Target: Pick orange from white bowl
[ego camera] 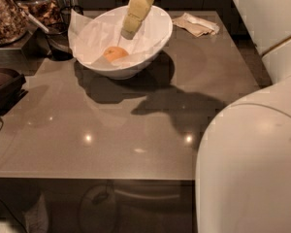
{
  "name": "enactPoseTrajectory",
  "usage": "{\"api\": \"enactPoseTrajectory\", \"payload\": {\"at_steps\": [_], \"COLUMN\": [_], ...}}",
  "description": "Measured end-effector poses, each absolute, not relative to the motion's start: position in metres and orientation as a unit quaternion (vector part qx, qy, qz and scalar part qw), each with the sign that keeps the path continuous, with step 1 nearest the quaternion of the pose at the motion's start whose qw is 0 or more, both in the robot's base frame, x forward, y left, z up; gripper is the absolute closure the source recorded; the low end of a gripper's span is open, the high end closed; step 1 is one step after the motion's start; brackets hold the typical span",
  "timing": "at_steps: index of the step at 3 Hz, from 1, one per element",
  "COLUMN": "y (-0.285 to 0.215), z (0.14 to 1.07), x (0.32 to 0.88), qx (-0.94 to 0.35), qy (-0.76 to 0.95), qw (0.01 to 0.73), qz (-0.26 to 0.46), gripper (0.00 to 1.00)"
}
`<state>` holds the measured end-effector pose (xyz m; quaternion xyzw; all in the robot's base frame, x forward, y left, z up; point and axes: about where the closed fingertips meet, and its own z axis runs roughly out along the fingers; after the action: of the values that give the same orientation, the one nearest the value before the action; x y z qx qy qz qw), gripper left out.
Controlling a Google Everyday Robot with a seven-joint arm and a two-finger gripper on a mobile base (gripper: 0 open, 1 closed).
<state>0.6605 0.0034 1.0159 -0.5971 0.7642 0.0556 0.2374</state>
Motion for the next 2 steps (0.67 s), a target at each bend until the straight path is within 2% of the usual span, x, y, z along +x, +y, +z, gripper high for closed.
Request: {"api": "enactPoseTrajectory", "payload": {"at_steps": [2], "y": [0.016], "z": [0.991], "x": [0.679], "qx": [-0.556], "qy": [0.798], "qw": [0.225], "qz": [0.061], "gripper": [0.00]}}
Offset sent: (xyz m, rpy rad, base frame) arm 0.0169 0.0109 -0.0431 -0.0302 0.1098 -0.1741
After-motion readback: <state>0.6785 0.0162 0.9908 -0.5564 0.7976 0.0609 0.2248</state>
